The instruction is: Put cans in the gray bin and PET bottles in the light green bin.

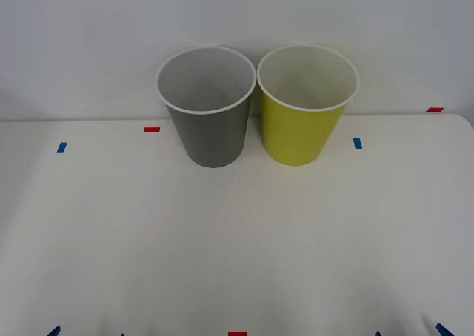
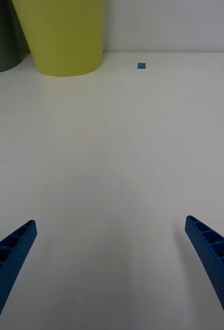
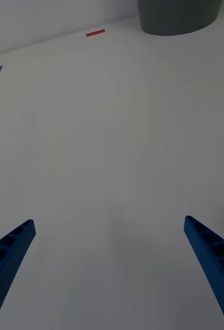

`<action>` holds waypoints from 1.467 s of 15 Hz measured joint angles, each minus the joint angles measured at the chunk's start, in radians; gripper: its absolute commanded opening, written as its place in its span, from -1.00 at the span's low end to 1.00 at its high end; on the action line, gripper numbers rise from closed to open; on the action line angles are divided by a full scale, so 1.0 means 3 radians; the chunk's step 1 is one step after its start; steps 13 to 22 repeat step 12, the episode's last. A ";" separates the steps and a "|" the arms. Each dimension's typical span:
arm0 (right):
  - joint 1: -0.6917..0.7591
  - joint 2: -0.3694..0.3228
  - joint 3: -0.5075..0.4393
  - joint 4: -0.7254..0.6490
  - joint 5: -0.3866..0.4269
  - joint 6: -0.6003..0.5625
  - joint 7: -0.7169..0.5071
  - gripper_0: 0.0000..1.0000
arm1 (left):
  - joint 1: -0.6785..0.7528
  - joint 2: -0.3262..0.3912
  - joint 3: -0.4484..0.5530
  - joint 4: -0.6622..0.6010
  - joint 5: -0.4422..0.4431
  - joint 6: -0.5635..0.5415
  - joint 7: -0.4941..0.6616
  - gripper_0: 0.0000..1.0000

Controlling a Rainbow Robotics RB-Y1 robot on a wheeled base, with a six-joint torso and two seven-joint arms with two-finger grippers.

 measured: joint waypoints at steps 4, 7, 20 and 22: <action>0.0000 0.0000 0.0000 0.0000 0.0000 0.0000 0.0000 1.00 | 0.0000 0.0000 0.0000 0.0000 0.0000 0.0000 0.0000 1.00; 0.0000 0.0000 0.0000 0.0000 0.0000 0.0000 0.0000 1.00 | 0.0000 0.0000 0.0000 0.0000 0.0000 0.0000 0.0000 1.00; 0.0000 0.0000 0.0000 0.0000 0.0000 0.0000 0.0000 1.00 | 0.0000 0.0000 0.0000 0.0000 0.0000 0.0000 0.0000 1.00; 0.0000 0.0000 0.0000 0.0000 0.0000 0.0000 0.0000 1.00 | 0.0000 0.0000 0.0000 0.0000 0.0000 0.0000 0.0000 1.00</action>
